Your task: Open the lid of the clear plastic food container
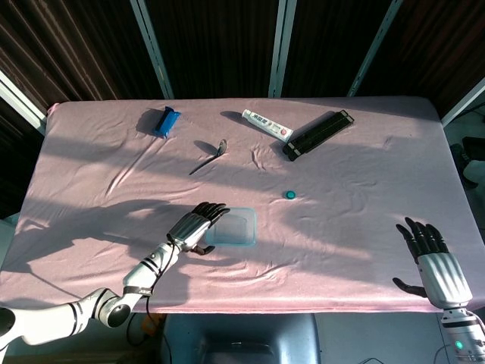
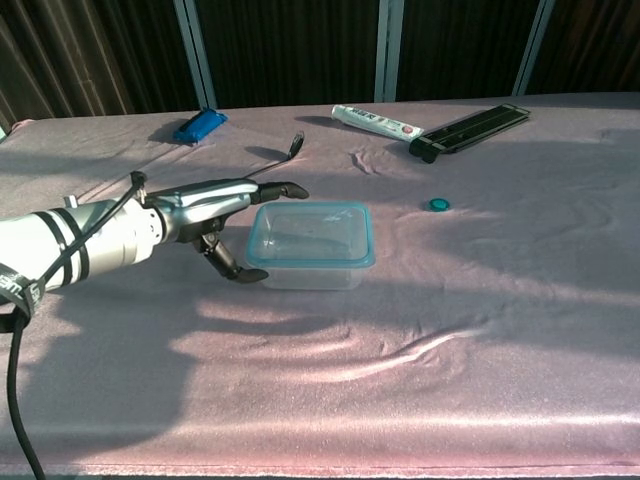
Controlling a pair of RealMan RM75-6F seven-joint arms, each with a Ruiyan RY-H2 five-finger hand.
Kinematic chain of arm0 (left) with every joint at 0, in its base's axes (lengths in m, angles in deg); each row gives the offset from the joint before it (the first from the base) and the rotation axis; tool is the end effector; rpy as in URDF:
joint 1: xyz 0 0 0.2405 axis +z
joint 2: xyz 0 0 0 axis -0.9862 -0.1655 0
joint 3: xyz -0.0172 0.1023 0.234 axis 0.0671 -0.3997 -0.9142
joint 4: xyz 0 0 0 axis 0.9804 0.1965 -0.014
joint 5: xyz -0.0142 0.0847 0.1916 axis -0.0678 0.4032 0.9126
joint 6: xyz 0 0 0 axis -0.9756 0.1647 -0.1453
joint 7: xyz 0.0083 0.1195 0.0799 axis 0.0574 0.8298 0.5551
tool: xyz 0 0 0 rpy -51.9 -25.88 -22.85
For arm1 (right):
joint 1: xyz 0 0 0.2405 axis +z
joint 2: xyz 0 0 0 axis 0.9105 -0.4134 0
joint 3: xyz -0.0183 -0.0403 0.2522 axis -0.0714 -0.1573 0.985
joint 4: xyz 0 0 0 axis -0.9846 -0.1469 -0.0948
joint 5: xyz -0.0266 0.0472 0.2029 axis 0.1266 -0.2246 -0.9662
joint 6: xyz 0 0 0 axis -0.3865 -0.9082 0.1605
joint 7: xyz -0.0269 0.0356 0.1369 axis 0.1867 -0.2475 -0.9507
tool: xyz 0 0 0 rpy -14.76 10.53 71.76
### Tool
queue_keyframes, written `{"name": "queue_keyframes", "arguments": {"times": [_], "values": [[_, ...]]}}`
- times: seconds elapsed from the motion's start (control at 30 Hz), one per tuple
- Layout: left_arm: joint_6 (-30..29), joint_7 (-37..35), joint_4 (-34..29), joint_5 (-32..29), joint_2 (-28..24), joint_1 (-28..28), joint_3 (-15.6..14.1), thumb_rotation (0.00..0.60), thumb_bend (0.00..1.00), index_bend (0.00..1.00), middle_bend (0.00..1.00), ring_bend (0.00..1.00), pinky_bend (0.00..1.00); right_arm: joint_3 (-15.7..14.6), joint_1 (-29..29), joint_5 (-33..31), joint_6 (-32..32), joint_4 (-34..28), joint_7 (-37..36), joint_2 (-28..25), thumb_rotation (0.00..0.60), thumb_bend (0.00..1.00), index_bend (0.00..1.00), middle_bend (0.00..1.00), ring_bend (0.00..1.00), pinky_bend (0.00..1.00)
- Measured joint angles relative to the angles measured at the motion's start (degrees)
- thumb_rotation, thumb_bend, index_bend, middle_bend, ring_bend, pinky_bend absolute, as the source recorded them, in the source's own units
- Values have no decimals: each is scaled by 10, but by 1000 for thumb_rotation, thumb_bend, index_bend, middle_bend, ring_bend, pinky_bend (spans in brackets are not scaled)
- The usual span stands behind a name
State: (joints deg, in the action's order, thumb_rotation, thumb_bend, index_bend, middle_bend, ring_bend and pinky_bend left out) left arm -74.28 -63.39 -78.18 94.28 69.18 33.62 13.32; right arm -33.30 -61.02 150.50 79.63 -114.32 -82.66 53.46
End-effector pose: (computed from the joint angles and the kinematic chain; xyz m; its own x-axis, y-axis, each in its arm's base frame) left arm -0.1200 0.3448 -0.0602 0.3889 0.4515 0.8031 0.8625 -0.4847 -0.1452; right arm -0.3098 -0.1682 0.1487 0.4592 -0.0778 0.8849 -0.8875 -0.0831 0.4533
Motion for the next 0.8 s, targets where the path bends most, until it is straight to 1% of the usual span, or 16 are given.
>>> {"name": "queue_keyframes", "arguments": {"times": [0.23,0.27,0.33,0.37,0.47,0.6,0.7,0.8], "values": [[2,0,23,-18,12,-11,-1,600,256,0,0,2,0,-1,0,-1,-2,0,-2,-2,600,138,0,0,0,0],[2,1,24,-20,13,-12,-2,600,258,0,1,15,1,-1,0,-1,-2,0,-2,-2,600,138,0,0,0,0],[3,1,29,-24,17,-15,-3,600,261,0,35,65,15,-1,0,-1,-2,-1,-2,-3,600,138,0,0,0,0],[2,2,31,-25,19,-16,-3,600,262,0,76,106,29,-1,0,-1,-3,-1,-2,-3,600,138,0,0,0,0],[-3,4,38,-27,26,-18,-5,600,272,0,270,257,91,-1,0,0,-3,-1,-1,-3,600,138,0,0,0,0],[-17,6,46,-25,35,-18,-8,600,275,0,455,404,150,-2,1,0,-6,-1,1,-2,600,138,0,0,0,0],[-30,10,51,-18,44,-16,-12,600,280,0,541,456,182,-2,5,5,-9,-1,5,0,600,138,0,0,0,0],[-41,16,57,-5,52,-15,-21,600,287,0,573,475,198,-2,13,12,-17,2,7,3,600,138,0,0,0,0]]}}
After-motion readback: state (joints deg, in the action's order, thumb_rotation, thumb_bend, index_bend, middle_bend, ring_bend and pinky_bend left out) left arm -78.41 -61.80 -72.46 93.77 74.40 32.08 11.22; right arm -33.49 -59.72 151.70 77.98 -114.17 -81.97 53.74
